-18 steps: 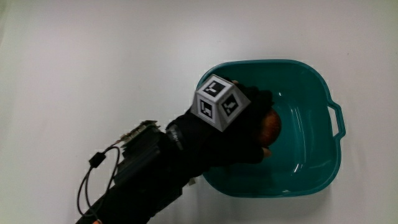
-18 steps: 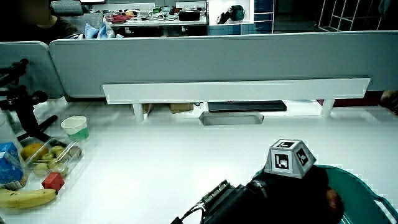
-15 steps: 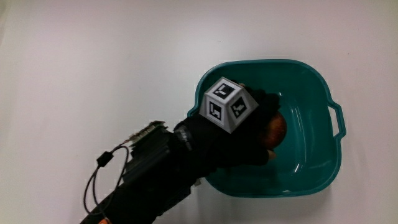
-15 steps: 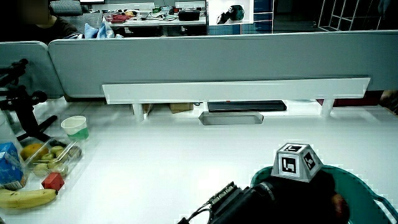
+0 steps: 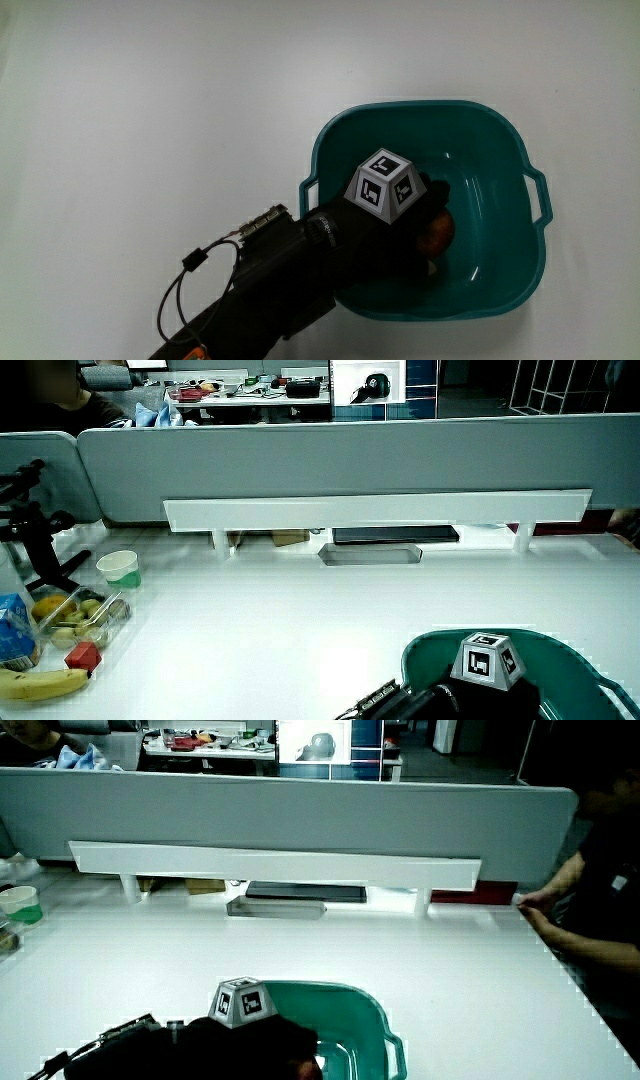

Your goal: Place apple into plate

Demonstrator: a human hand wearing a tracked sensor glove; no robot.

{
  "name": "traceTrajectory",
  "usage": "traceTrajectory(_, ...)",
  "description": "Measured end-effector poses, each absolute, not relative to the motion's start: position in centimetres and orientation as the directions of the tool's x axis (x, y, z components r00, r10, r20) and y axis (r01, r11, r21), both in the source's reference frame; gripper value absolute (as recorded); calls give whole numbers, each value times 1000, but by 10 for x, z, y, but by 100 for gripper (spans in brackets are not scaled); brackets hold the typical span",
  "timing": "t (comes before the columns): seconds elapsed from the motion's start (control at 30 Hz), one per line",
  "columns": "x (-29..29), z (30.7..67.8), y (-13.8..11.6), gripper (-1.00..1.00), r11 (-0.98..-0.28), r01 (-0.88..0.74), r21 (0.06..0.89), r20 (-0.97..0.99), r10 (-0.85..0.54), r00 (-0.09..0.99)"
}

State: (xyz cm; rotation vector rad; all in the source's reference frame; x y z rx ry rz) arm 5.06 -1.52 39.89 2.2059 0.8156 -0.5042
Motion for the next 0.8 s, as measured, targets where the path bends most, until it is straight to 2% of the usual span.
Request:
traceTrajectory(0.2, 53, 416, -11, 0, -526, 685, 505, -578, 384, 720)
traceTrajectory(0.77, 51, 419, -11, 0, -519, 650, 555, -553, 353, 754)
traceTrajectory(0.8, 51, 420, -11, -7, -519, 651, 554, -556, 350, 753)
